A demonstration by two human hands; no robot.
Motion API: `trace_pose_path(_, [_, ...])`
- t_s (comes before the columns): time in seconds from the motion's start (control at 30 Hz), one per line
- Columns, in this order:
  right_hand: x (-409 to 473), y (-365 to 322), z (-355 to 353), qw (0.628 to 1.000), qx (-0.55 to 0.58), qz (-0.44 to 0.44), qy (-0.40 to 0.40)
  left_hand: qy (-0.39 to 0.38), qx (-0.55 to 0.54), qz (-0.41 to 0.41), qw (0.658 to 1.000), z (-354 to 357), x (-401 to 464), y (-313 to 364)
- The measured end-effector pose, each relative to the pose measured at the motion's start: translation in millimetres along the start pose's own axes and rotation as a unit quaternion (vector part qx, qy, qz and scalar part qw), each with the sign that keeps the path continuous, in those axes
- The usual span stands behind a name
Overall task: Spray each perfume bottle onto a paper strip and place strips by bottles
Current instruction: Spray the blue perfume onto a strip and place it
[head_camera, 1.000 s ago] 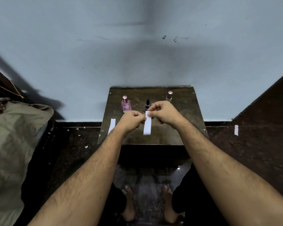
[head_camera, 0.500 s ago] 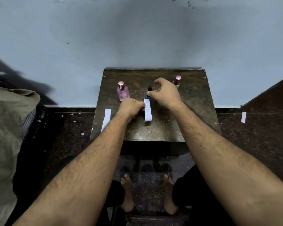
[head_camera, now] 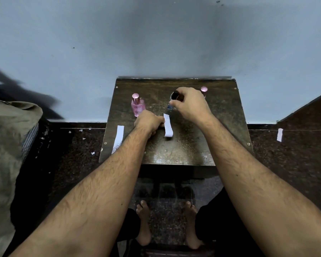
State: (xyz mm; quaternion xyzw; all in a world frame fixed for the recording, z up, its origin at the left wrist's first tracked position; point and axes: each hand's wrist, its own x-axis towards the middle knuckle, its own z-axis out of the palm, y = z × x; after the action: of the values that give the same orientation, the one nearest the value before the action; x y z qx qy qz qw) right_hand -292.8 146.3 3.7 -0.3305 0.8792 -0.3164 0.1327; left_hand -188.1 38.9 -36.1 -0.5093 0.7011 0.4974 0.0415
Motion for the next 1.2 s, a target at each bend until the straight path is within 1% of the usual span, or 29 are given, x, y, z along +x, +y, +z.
trace_pose_path(0.17, [-3.7, 4.3, 3.8, 0.999, -0.009, -0.035, -0.038, 0.016, 0.061, 0.007, 0.998, 3.2, 5.5, 5.3])
trace_pose_path(0.23, [-4.1, 8.0, 9.5, 0.998, -0.018, -0.038, -0.05, 0.033, 0.1, 0.01, 0.994, 3.9, 5.1, 6.7])
trace_pose_path(0.4, [-4.6, 14.0, 17.6, 0.997, -0.035, -0.036, -0.062, 0.061, 0.137, 0.014, 0.989, 5.3, 3.4, 12.0])
trace_pose_path(0.7, [-2.6, 12.3, 21.6, 0.998, -0.033, -0.038, -0.044, 0.099, 0.163, 0.024, 0.981, 8.0, 0.1, 14.8])
trace_pose_path(0.9, [-1.8, 11.1, 24.8, 0.997, -0.046, -0.041, -0.037, 0.137, 0.189, 0.055, 0.971, 10.8, -7.8, 13.0])
trace_pose_path(1.2, [-1.2, 8.8, 25.4, 0.997, -0.052, -0.05, -0.041, 0.137, 0.201, 0.1, 0.965, 6.8, -19.7, 7.9])
